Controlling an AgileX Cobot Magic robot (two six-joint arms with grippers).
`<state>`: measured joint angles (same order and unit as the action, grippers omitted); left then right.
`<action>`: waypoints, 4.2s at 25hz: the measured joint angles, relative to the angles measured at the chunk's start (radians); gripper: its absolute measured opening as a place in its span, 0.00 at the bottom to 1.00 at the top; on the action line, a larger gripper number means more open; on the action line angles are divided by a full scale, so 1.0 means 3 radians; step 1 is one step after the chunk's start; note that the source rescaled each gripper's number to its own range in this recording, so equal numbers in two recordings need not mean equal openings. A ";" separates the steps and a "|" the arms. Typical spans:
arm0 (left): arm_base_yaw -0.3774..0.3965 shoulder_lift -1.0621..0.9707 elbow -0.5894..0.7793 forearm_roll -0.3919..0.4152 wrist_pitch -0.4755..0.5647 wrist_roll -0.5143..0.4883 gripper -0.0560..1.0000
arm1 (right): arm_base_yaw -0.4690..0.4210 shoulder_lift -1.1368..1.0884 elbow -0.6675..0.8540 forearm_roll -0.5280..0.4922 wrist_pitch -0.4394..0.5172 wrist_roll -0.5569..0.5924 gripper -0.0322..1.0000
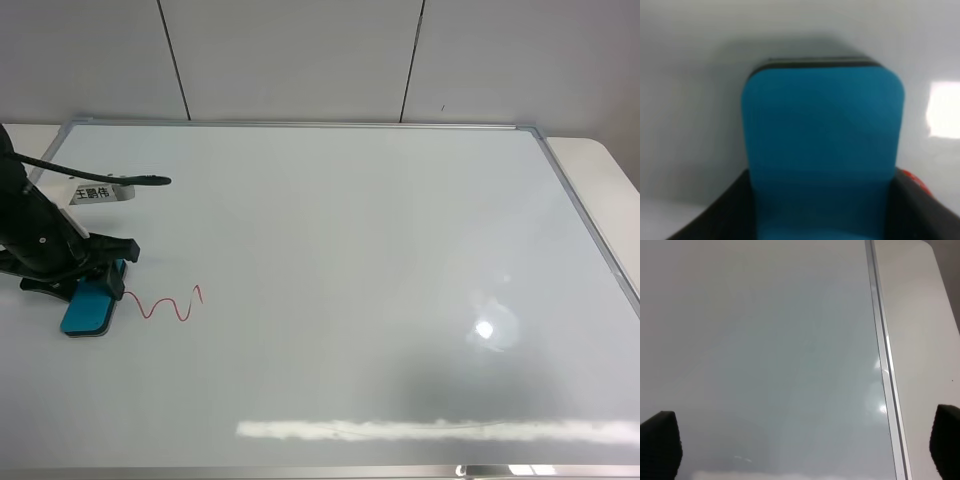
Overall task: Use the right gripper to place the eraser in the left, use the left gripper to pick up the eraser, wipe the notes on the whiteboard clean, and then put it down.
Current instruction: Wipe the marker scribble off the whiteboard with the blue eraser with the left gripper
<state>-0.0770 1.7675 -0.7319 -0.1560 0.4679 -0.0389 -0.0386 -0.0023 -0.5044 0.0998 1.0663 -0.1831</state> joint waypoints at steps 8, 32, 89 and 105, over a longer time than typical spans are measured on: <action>-0.0505 0.0016 -0.0028 -0.0286 -0.0143 -0.0030 0.09 | 0.0000 0.0000 0.0000 0.0000 0.0000 0.0000 1.00; -0.1256 0.0225 -0.0453 -0.0060 0.0125 -0.0266 0.09 | 0.0000 0.0000 0.0000 0.0000 0.0000 0.0001 1.00; -0.1126 0.0201 -0.0376 0.0893 0.0471 -0.0791 0.09 | 0.0000 0.0000 0.0000 0.0000 0.0000 0.0001 1.00; -0.0527 0.0187 -0.0391 0.1295 0.0474 -0.0810 0.09 | 0.0000 0.0000 0.0000 0.0000 0.0000 0.0001 1.00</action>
<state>-0.2351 1.8237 -0.8492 0.2326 0.6102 -0.2820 -0.0386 -0.0023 -0.5044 0.0998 1.0663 -0.1828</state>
